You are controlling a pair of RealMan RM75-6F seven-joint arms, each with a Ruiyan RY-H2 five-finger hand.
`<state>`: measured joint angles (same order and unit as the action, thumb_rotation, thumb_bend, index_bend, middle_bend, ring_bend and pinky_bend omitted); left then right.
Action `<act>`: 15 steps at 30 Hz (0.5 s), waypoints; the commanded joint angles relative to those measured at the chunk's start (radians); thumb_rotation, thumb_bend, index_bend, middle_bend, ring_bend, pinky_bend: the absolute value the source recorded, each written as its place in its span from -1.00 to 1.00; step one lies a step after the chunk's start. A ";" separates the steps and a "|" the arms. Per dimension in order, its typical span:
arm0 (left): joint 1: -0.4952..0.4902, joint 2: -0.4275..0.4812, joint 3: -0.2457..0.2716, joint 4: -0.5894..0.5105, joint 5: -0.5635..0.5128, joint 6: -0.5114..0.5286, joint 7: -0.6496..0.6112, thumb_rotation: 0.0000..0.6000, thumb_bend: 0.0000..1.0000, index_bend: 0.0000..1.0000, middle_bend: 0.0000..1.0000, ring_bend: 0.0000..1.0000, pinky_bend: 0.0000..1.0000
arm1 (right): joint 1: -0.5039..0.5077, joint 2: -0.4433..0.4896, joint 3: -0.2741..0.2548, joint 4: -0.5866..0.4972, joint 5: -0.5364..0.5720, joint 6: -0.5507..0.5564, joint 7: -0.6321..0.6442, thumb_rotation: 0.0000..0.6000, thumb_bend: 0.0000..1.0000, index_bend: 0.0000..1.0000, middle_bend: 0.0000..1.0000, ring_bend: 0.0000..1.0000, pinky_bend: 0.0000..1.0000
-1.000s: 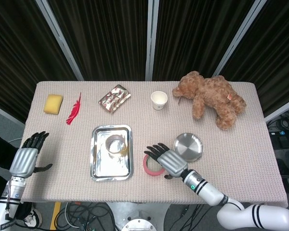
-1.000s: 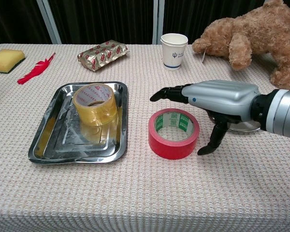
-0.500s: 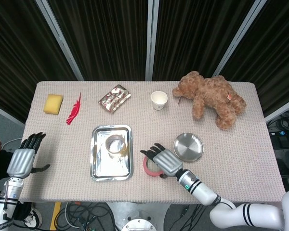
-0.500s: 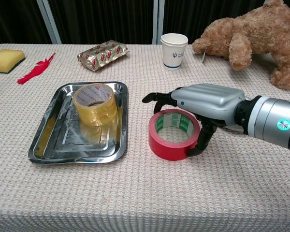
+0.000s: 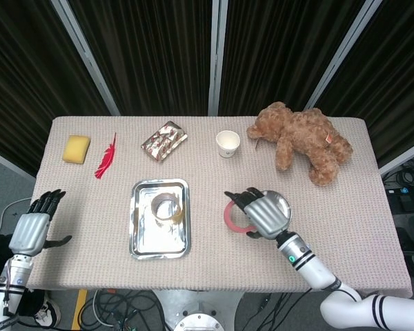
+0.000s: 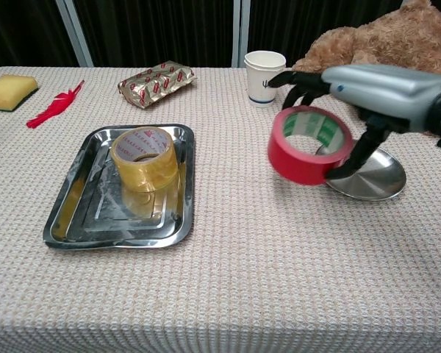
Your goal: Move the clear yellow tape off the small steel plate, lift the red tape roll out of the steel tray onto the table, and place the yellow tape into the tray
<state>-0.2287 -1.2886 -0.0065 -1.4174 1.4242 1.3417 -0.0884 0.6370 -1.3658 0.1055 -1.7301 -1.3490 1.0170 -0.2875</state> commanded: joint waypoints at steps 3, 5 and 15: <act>-0.004 -0.005 -0.003 0.000 0.009 -0.006 0.000 1.00 -0.82 -0.91 -0.92 -1.00 -0.74 | -0.062 0.055 -0.021 0.059 0.035 0.027 0.078 1.00 -0.73 -1.00 -0.16 -0.38 -0.68; -0.006 -0.008 -0.005 0.002 0.010 -0.012 0.000 1.00 -0.82 -0.91 -0.92 -1.00 -0.74 | -0.074 0.048 -0.030 0.093 0.039 0.023 0.110 1.00 -0.72 -1.00 -0.17 -0.39 -0.69; 0.001 -0.003 -0.013 -0.009 0.018 -0.003 0.013 1.00 -0.82 -0.91 -0.92 -1.00 -0.74 | -0.061 0.032 -0.045 0.181 0.032 -0.070 0.244 1.00 -0.99 -1.00 -0.96 -1.00 -1.00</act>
<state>-0.2286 -1.2922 -0.0187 -1.4259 1.4425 1.3383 -0.0754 0.5693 -1.3369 0.0637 -1.5572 -1.3138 0.9615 -0.0589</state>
